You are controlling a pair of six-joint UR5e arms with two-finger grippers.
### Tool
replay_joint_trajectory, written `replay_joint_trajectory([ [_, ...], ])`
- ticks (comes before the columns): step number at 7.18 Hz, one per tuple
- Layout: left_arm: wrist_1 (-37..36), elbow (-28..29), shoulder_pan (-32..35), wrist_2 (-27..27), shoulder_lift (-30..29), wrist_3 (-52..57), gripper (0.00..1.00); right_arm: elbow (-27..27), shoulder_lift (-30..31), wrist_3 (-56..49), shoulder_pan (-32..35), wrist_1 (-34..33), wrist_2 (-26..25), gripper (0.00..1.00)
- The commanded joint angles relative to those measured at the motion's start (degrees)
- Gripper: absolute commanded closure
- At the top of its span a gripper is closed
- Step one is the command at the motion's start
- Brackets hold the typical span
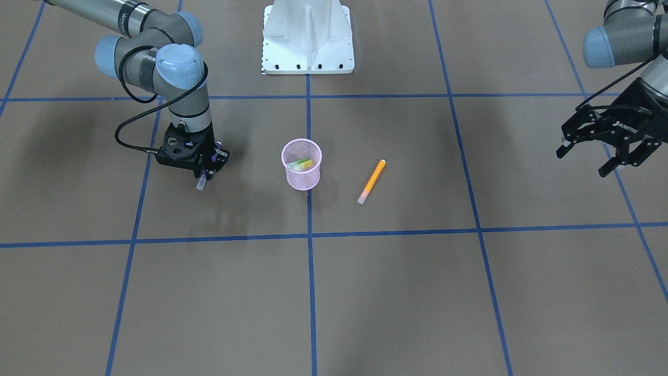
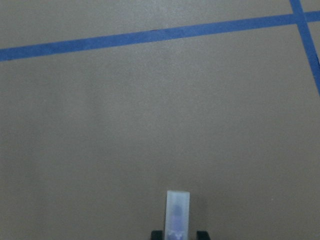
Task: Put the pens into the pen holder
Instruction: 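Lower the right gripper and close on the purple marker, then lift the purple marker upright and carry it over the cup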
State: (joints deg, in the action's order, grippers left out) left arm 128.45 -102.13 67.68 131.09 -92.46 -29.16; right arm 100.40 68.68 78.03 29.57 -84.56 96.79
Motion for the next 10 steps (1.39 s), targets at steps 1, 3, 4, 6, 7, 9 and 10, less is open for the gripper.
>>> replay_joint_trajectory([
  [1, 0.05, 0.0, 0.0, 0.04, 0.0, -0.02, 0.0, 0.06, 0.05, 0.02, -0.39, 0.01, -0.03, 0.67],
  [3, 0.05, 0.0, 0.0, 0.04, 0.0, -0.02, 0.0, 0.23, -0.04, 0.89, -0.57, -0.08, -0.2, 1.0],
  [4, 0.05, 0.0, 0.0, 0.04, 0.0, -0.02, 0.0, 0.75, -0.39, 0.89, -0.57, -0.26, -0.2, 1.0],
  [6, 0.05, 0.08, 0.0, 0.04, 0.09, -0.11, 0.0, 4.52, -1.01, 0.72, -0.13, -0.78, -4.74, 1.0],
  [7, 0.05, 0.08, 0.0, 0.04, 0.09, -0.37, 0.0, 6.63, -1.97, 0.72, -0.47, -0.7, -13.04, 1.0],
  [9, -0.04, 0.52, 0.0, 0.13, 0.0, -0.64, 0.0, 8.76, -6.08, 7.34, -3.98, -0.7, -26.42, 1.0],
  [10, -0.04, 0.61, 0.0, 0.13, 0.0, -0.64, 0.0, 8.76, -8.63, 10.79, -5.91, -0.78, -32.83, 1.0],
])
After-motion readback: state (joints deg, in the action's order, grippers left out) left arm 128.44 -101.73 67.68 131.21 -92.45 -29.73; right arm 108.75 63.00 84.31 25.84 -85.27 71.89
